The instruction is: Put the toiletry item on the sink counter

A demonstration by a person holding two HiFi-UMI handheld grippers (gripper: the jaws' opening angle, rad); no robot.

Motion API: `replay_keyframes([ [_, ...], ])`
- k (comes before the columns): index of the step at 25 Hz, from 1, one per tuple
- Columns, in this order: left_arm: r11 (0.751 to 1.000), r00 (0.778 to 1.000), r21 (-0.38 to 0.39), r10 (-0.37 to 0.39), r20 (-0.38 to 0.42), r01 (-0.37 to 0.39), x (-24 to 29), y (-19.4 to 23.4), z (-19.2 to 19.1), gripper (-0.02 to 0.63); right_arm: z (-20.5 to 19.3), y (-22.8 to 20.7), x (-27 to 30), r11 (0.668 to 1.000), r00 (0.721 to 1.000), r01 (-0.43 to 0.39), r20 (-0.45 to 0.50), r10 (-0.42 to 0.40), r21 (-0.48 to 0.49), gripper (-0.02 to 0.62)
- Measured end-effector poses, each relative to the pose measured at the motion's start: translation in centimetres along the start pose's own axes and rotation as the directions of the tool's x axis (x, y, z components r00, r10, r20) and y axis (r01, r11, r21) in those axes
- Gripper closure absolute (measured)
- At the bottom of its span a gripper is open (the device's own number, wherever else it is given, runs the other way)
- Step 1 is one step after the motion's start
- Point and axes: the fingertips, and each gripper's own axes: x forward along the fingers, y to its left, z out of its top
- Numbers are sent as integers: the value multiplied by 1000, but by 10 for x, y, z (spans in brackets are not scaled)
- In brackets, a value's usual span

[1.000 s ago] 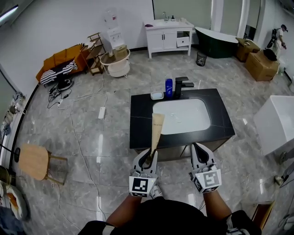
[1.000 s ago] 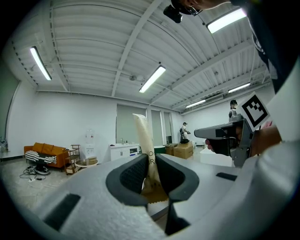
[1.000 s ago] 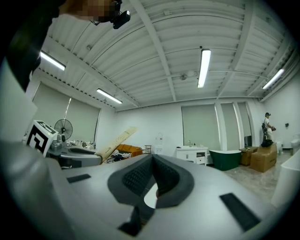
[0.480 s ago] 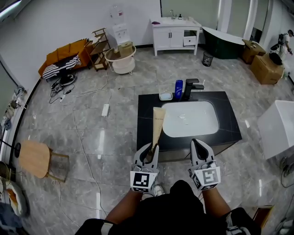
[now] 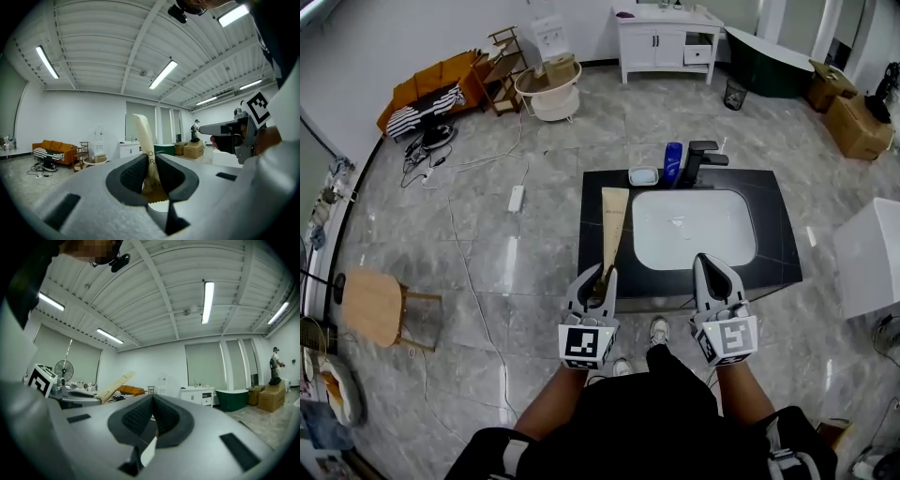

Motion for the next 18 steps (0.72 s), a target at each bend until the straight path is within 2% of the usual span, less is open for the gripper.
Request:
replay_keyframes([
  [9,996,995,-39,73,-72,-76,60,29,-33,540,-27,-40,67,998,998,-47,-47,49,45,591],
  [18,987,975,-70,127,-183,-142,93,53,-84,540,-61,-55,106,992,987,-105,-112,112,69,591],
])
